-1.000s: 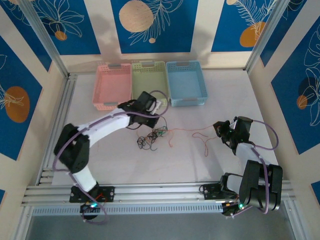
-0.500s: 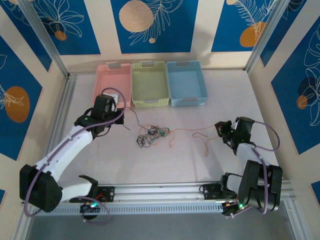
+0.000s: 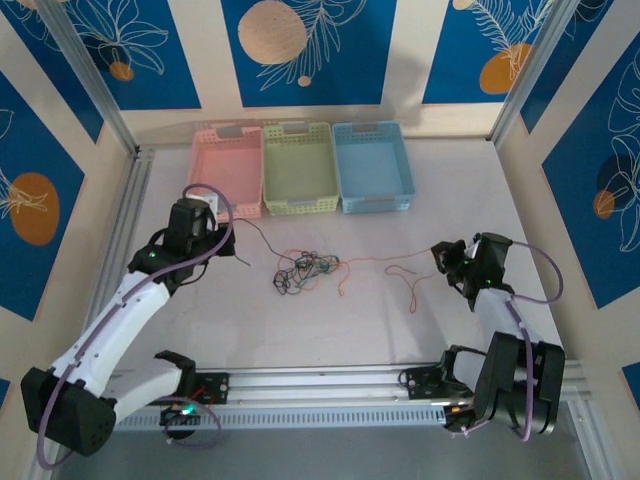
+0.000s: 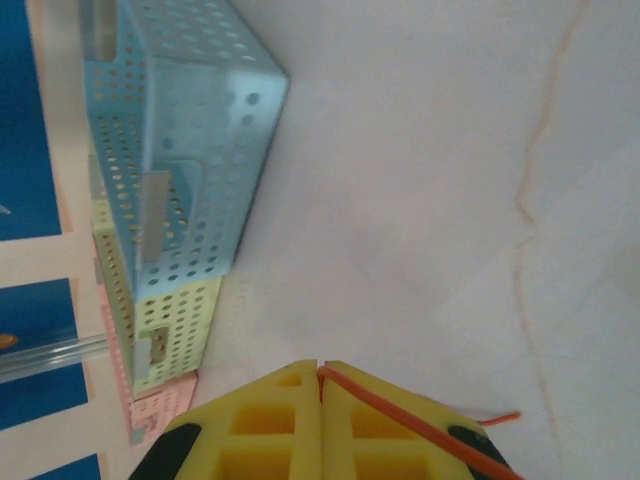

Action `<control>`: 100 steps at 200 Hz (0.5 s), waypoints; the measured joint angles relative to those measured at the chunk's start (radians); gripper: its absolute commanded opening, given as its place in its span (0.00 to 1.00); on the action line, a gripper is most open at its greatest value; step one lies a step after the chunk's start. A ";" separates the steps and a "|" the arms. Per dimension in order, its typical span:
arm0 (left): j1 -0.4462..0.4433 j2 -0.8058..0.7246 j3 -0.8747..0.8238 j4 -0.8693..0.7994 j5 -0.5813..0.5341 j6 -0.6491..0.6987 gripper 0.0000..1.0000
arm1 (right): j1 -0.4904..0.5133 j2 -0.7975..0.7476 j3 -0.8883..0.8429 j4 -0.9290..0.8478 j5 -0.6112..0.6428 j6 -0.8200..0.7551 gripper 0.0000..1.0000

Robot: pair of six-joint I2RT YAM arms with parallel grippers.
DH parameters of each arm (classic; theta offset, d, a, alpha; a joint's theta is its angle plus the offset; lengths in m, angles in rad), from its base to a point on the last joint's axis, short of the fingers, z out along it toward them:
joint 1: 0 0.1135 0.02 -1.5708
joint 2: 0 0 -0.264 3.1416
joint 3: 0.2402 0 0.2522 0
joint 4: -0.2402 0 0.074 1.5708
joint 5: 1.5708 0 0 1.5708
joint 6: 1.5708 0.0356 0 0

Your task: Untangle the cables

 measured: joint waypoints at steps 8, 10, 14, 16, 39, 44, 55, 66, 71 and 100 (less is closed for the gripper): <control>0.000 -0.010 0.009 -0.020 0.000 0.000 0.00 | 0.031 -0.021 0.054 -0.055 0.004 -0.016 0.00; 0.000 -0.011 0.012 -0.026 0.000 0.000 0.00 | 0.040 -0.025 0.070 -0.066 0.004 -0.016 0.00; 0.000 -0.018 0.018 -0.038 0.000 0.001 0.00 | 0.060 -0.034 0.103 -0.090 0.008 -0.032 0.00; 0.000 -0.020 0.020 -0.042 0.000 0.001 0.00 | 0.073 -0.038 0.124 -0.110 0.013 -0.035 0.00; 0.000 -0.058 0.064 -0.112 -0.005 0.005 0.00 | 0.212 -0.064 0.408 -0.245 0.052 -0.136 0.00; 0.000 -0.068 0.073 -0.125 -0.008 0.005 0.00 | 0.230 -0.064 0.464 -0.265 0.056 -0.151 0.00; 0.000 -0.091 0.094 -0.160 -0.016 0.014 0.00 | 0.246 -0.065 0.589 -0.311 0.068 -0.195 0.00; 0.000 -0.115 0.121 -0.201 -0.031 0.026 0.00 | 0.224 -0.071 0.684 -0.352 0.095 -0.225 0.00; 0.000 -0.126 0.133 -0.219 -0.040 0.031 0.00 | 0.208 -0.074 0.713 -0.370 0.106 -0.234 0.00; 0.000 -0.215 0.188 -0.329 -0.130 0.072 0.00 | 0.050 -0.087 0.764 -0.467 0.181 -0.256 0.00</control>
